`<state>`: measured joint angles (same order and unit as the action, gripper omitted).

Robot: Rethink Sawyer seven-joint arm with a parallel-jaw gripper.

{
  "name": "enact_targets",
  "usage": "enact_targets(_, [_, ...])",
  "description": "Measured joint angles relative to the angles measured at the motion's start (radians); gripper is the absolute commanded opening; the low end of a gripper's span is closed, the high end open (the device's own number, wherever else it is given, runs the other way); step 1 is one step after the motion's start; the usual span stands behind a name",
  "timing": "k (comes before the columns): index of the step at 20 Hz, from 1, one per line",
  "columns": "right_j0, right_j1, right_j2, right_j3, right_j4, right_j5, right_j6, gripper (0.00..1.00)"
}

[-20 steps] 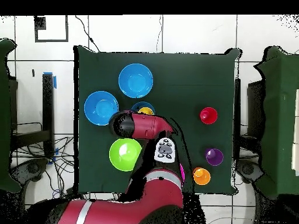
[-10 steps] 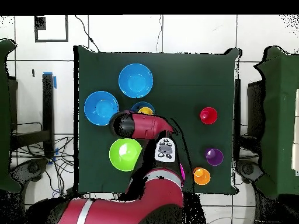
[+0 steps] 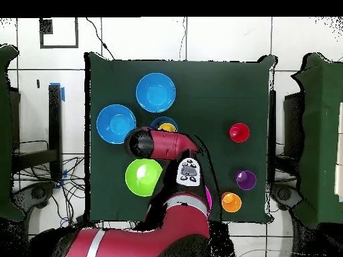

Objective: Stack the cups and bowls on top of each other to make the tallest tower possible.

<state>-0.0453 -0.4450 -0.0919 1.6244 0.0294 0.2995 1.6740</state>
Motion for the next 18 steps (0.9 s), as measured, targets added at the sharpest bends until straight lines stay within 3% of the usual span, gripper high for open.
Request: enact_targets(18, [0.026,-0.003,0.0,0.0,0.004,0.0,0.006,1.0])
